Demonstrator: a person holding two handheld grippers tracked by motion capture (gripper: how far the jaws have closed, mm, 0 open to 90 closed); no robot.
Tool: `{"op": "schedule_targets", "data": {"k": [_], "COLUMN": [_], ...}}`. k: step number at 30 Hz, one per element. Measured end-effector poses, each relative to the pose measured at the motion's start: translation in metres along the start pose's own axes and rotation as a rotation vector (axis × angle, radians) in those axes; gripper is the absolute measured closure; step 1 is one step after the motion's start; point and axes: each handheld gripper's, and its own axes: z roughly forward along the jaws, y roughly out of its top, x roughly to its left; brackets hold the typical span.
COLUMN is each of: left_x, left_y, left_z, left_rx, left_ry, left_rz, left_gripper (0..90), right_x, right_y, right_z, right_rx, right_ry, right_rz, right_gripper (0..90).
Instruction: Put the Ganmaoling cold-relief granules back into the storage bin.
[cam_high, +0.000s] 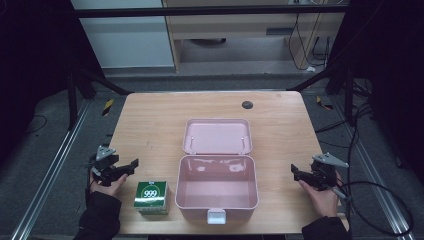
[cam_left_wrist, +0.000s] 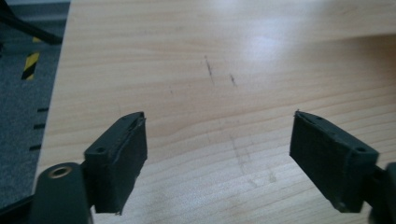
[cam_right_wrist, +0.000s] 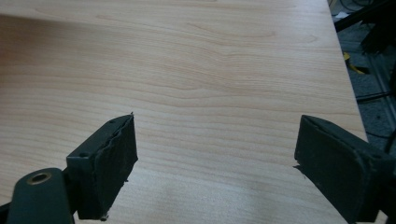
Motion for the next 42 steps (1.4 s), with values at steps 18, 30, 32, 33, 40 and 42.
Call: {"op": "schedule_targets", "data": {"k": [18,30,32,33,40,42], "left_x": [-0.004,-0.013,-0.014,-0.015,-0.017,-0.019], "left_y": [0.027,0.053,0.057,0.059,0.072,0.074], "left_z": [-0.021,-0.033,-0.035,-0.037,-0.045,-0.046], "left_rx": [0.024,0.063,0.074,0.076,0.104,0.112], "left_ry": [-0.192,-0.333,-0.350,-0.357,-0.399,-0.421], "left_rz": [0.118,0.270,0.298,0.311,0.367,0.379], "left_gripper": [27.1,25.8,25.5,25.3,25.2,24.8], "right_x": [-0.005,-0.006,-0.006,-0.006,-0.006,-0.006], "right_y": [-0.004,-0.005,-0.005,-0.006,-0.006,-0.007], "right_z": [-0.009,-0.008,-0.008,-0.008,-0.008,-0.008], "right_rx": [-0.050,-0.046,-0.048,-0.047,-0.046,-0.047], "right_ry": [0.003,0.003,0.004,0.003,-0.002,-0.005], "right_rz": [-0.016,-0.030,-0.029,-0.031,-0.041,-0.043], "right_gripper": [10.7,9.6,9.5,9.3,7.3,7.2]}}
